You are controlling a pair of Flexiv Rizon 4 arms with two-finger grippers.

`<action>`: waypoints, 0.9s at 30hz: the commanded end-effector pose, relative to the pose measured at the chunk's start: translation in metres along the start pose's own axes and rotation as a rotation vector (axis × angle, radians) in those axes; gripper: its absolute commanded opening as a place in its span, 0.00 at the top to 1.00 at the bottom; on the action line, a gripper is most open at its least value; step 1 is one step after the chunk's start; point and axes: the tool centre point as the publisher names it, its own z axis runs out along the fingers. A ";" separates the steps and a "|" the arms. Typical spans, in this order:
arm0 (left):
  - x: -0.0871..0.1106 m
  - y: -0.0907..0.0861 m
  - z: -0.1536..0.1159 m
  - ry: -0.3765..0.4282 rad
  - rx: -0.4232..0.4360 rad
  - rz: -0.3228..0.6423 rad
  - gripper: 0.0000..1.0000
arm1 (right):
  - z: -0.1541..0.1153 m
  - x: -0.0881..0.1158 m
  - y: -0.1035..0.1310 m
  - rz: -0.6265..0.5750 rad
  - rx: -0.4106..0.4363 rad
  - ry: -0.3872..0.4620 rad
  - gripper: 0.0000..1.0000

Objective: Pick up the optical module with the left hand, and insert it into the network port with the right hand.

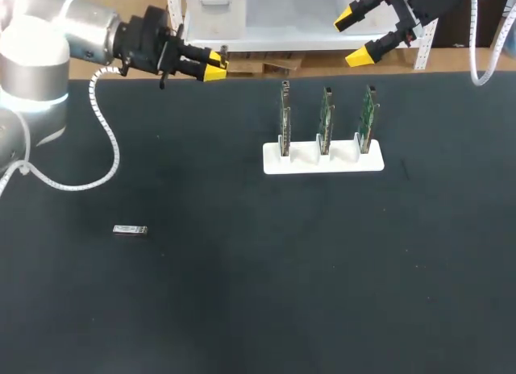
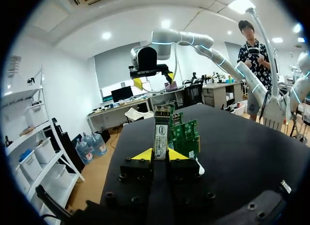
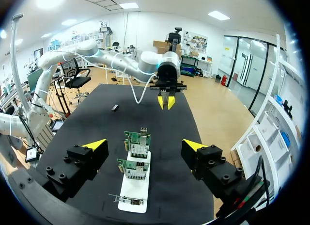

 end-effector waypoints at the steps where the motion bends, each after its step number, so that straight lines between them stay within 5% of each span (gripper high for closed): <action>1: -0.006 0.009 0.005 0.028 0.163 -0.005 1.00 | 0.000 0.000 0.002 0.000 0.003 0.000 0.00; 8: -0.021 0.027 -0.001 0.056 0.184 0.014 1.00 | 0.000 0.000 0.002 0.000 0.003 0.000 0.00; 20: -0.035 0.038 0.008 -0.061 0.188 0.041 1.00 | 0.000 0.000 0.002 0.000 0.003 0.000 0.00; 27: -0.034 0.042 0.006 -0.025 0.182 0.029 1.00 | 0.000 0.000 0.002 0.000 0.003 0.000 0.00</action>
